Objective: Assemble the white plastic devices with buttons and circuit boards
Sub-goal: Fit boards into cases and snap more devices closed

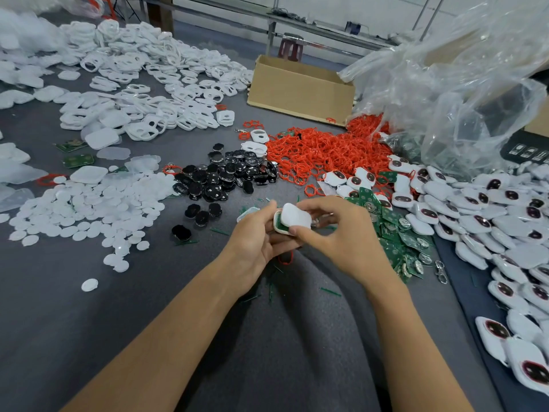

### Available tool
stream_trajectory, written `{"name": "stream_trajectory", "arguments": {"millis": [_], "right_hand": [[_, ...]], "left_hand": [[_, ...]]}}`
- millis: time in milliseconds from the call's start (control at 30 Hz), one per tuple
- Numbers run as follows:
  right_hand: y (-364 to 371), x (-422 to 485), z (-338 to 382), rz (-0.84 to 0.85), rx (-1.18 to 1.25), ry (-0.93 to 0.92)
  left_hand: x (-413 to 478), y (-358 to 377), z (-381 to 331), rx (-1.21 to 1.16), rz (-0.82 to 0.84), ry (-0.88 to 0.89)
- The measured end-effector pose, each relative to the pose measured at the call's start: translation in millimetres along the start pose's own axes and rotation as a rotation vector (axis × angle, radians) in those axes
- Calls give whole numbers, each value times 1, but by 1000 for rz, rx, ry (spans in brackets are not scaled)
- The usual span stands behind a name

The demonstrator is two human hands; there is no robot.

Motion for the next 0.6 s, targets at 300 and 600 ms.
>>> {"name": "stream_trajectory", "arguments": {"millis": [300,600], "right_hand": [[11,4,5,66,-60,-32],[10,3,-3,37,61,53]], "left_hand": [[1,-5,1,114,-35,-9],[5,-5,-3,263,-26,51]]}}
Point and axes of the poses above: each hand's wrist, its own x-axis towards the middle knuckle, its own y-axis out of the palm, z = x × y, the point moved 10 cm from there along x, towards the middle knuckle, and after that the axes turned 15 degrees about z, right-handed, at the moved point
